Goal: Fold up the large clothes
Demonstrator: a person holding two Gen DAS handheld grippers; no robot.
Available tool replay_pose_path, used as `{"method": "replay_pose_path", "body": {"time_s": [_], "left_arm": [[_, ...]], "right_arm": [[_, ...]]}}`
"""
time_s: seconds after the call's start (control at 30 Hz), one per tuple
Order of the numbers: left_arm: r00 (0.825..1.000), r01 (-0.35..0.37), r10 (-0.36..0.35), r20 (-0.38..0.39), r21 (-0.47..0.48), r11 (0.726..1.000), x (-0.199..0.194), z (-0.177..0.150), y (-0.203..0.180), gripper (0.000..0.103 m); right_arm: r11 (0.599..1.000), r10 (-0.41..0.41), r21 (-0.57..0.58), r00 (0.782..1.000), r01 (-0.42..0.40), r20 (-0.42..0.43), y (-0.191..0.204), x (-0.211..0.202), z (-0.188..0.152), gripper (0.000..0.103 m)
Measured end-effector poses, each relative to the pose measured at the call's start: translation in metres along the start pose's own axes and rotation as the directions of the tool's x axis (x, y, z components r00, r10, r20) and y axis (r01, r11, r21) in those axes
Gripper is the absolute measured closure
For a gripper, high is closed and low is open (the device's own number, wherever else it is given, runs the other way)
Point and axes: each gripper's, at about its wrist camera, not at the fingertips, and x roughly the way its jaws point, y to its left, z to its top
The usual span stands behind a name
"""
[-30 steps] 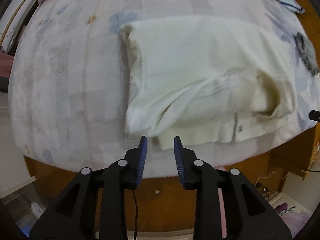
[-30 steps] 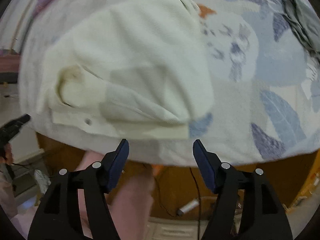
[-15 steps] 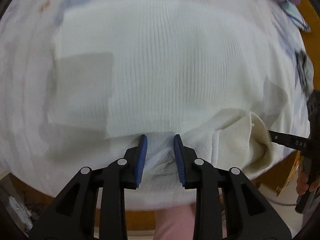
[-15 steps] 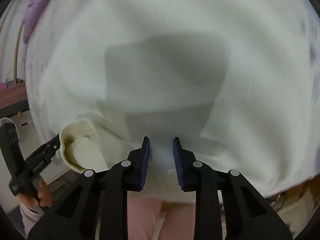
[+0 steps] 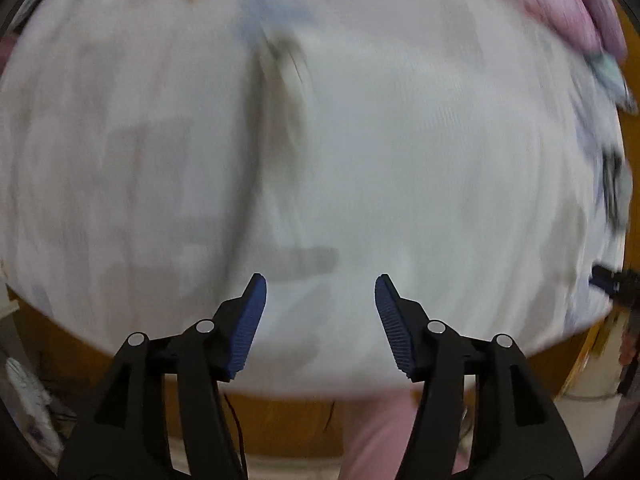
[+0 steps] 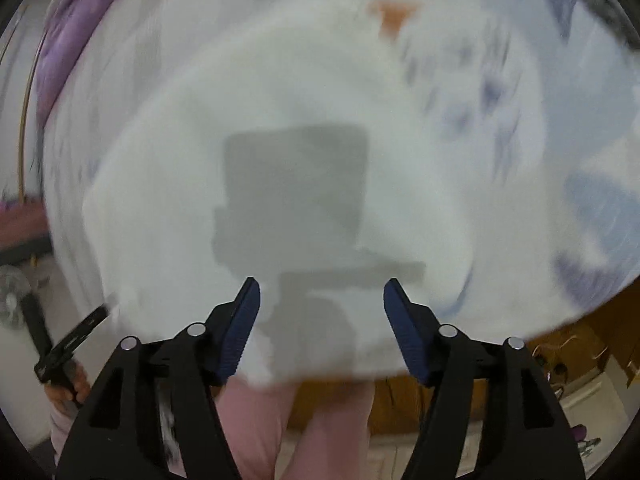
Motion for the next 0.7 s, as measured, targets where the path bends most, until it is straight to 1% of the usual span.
{"method": "replay_pose_path", "body": {"time_s": [0.03, 0.1, 0.13, 0.17, 0.2, 0.23, 0.27, 0.3, 0.33, 0.37, 0.4, 0.43, 0.5, 0.53, 0.6, 0.63, 0.67, 0.7], "left_arm": [[1.0, 0.002, -0.002, 0.022, -0.026, 1.0, 0.0, 0.019, 0.004, 0.044], [0.998, 0.021, -0.016, 0.058, -0.078, 0.997, 0.005, 0.054, 0.011, 0.037], [0.998, 0.021, -0.015, 0.06, -0.103, 0.994, 0.013, 0.068, 0.013, 0.037], [0.999, 0.014, -0.008, 0.046, -0.12, 0.993, 0.024, 0.08, 0.013, 0.038], [1.0, 0.015, -0.012, 0.026, -0.124, 0.992, 0.033, 0.088, 0.011, 0.045], [0.999, 0.035, -0.036, -0.004, -0.12, 0.992, 0.045, 0.095, 0.009, 0.056], [0.998, 0.058, -0.061, -0.026, -0.119, 0.991, 0.053, 0.098, 0.008, 0.077], [0.996, 0.066, -0.073, -0.048, -0.125, 0.99, 0.058, 0.104, 0.004, 0.087], [0.998, 0.048, -0.053, -0.042, -0.116, 0.992, 0.056, 0.107, 0.0, 0.089], [1.0, 0.017, -0.019, -0.018, -0.089, 0.996, 0.049, 0.112, -0.005, 0.094], [1.0, -0.004, 0.005, 0.008, -0.066, 0.998, 0.039, 0.118, -0.007, 0.095], [0.999, -0.023, 0.025, 0.045, -0.042, 0.999, 0.026, 0.125, -0.012, 0.096], [0.995, -0.01, 0.012, 0.096, -0.023, 1.0, 0.007, 0.138, -0.016, 0.096], [0.993, -0.006, 0.008, 0.114, -0.015, 1.0, 0.001, 0.147, -0.016, 0.096], [0.99, -0.012, 0.011, 0.14, 0.012, 1.0, -0.005, 0.164, -0.021, 0.096], [0.988, -0.022, 0.018, 0.15, 0.028, 0.999, -0.005, 0.175, -0.022, 0.096], [0.989, -0.033, 0.028, 0.146, 0.035, 0.999, 0.0, 0.184, -0.023, 0.095], [0.992, -0.054, 0.048, 0.119, 0.046, 0.997, 0.008, 0.182, -0.027, 0.092]], "right_arm": [[1.0, 0.008, 0.019, 1.0, -0.008, 0.026, -0.002, -0.002, 0.017, 0.041], [0.997, 0.038, 0.058, 0.997, -0.041, 0.06, -0.002, 0.0, 0.049, 0.041], [0.995, 0.057, 0.073, 0.996, -0.062, 0.063, -0.001, 0.007, 0.064, 0.035], [0.995, 0.062, 0.079, 0.996, -0.067, 0.058, -0.001, 0.014, 0.073, 0.025], [0.995, 0.035, 0.092, 0.998, -0.039, 0.042, 0.0, 0.026, 0.085, 0.024], [0.994, 0.004, 0.107, 1.0, -0.006, 0.024, 0.001, 0.037, 0.091, 0.025], [0.994, 0.005, 0.109, 1.0, -0.007, 0.025, 0.007, 0.046, 0.092, 0.038], [0.994, 0.014, 0.104, 0.999, -0.018, 0.032, 0.015, 0.051, 0.089, 0.05], [0.995, -0.005, 0.098, 0.999, 0.001, 0.034, 0.023, 0.051, 0.09, 0.065], [0.996, -0.051, 0.076, 0.998, 0.047, 0.045, 0.033, 0.046, 0.092, 0.075], [0.996, -0.077, 0.045, 0.995, 0.075, 0.059, 0.039, 0.04, 0.093, 0.079], [0.996, -0.084, 0.024, 0.994, 0.082, 0.073, 0.04, 0.034, 0.096, 0.083], [0.998, -0.058, 0.036, 0.994, 0.054, 0.097, 0.04, 0.026, 0.102, 0.086], [0.998, -0.028, 0.055, 0.994, 0.022, 0.11, 0.04, 0.023, 0.106, 0.087], [0.998, 0.0, 0.07, 0.991, -0.01, 0.137, 0.035, 0.019, 0.115, 0.087], [0.998, 0.0, 0.064, 0.99, -0.009, 0.143, 0.036, 0.021, 0.12, 0.087], [0.998, -0.014, 0.061, 0.992, 0.007, 0.129, 0.038, 0.028, 0.126, 0.082], [0.997, -0.05, 0.062, 0.993, 0.043, 0.111, 0.036, 0.031, 0.128, 0.076]]}}
